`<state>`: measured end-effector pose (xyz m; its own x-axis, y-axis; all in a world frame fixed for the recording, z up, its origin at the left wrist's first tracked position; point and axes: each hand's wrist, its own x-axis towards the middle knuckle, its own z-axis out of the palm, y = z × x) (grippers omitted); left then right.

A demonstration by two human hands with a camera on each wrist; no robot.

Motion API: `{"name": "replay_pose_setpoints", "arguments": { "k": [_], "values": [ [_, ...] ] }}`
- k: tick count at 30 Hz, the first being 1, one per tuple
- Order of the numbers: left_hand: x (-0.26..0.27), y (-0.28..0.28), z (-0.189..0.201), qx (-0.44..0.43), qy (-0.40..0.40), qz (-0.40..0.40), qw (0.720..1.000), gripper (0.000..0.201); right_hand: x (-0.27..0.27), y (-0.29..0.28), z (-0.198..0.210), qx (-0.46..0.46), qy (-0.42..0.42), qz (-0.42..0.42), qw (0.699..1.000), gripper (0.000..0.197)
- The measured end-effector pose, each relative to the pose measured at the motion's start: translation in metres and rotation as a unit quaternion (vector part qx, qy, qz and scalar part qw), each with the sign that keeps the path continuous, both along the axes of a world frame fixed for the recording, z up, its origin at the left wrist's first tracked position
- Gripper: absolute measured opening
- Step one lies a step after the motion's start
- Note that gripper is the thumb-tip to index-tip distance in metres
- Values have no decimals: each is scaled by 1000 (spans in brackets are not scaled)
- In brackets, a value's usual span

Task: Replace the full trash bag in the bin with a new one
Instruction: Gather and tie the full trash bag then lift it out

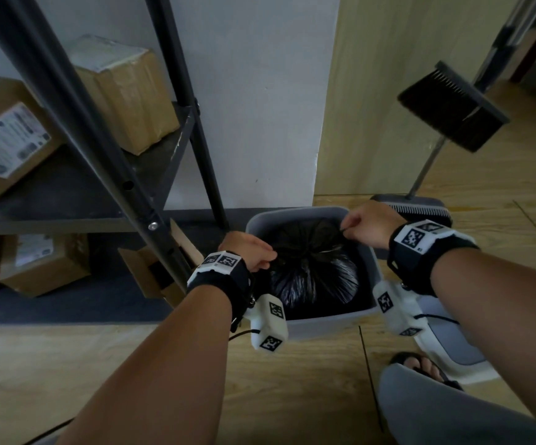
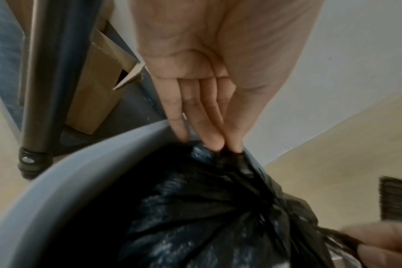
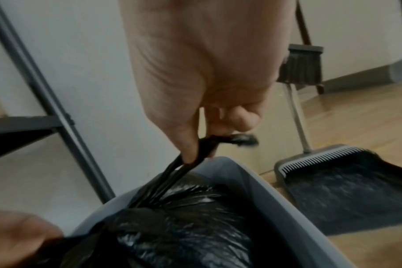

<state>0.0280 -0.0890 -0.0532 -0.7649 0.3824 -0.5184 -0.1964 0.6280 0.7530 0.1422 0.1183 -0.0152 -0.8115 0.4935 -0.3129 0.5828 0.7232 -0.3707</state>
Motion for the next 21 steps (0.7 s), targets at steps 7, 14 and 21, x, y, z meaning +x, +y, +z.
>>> {"name": "replay_pose_setpoints", "arguments": {
  "k": [7,14,21],
  "values": [
    [-14,-11,-1,-115,79,27,990,28,-23,-47,1,64,-49,226,971,58],
    [-14,-17,-30,-118,3,-50,992,34,-35,-65,-23,86,-124,214,965,28],
    [-11,-23,-18,-67,-88,-31,993,20,-39,-59,-14,31,-75,181,980,16]
  ]
}}
